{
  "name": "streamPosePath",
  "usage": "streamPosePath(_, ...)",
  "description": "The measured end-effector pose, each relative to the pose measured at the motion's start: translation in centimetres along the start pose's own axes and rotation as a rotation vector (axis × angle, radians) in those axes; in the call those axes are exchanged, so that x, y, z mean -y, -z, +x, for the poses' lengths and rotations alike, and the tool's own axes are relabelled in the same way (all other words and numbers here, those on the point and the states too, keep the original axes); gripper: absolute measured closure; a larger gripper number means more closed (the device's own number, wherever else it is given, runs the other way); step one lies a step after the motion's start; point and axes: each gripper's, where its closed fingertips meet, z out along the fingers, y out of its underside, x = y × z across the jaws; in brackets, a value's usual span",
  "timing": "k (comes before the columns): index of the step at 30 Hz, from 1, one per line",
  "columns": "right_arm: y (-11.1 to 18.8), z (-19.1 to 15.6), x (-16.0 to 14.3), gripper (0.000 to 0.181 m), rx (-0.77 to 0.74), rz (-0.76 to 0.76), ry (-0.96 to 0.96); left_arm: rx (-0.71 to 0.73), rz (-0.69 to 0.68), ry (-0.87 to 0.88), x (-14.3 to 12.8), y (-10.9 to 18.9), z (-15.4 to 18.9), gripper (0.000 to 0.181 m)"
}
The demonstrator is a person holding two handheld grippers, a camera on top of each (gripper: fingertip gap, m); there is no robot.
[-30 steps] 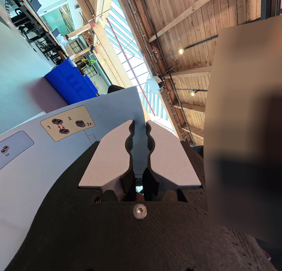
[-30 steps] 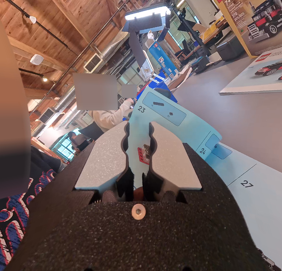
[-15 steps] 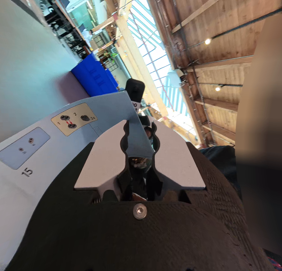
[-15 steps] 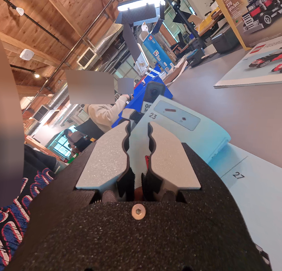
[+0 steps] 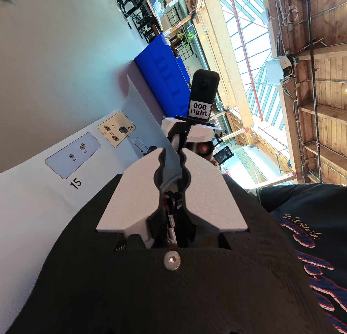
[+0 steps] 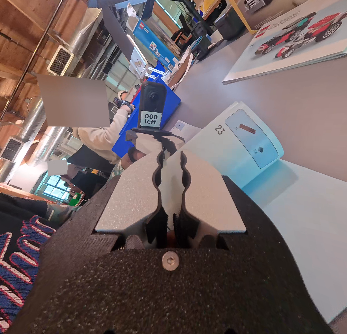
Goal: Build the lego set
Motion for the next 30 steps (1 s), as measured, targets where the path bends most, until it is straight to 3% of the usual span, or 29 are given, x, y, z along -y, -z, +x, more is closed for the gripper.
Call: streamPosePath(30,0.05,-0.18,-0.18,0.166,-0.001,-0.015,0.021,-0.032,-0.054,0.026,-0.67,-0.31,0.27,0.181)
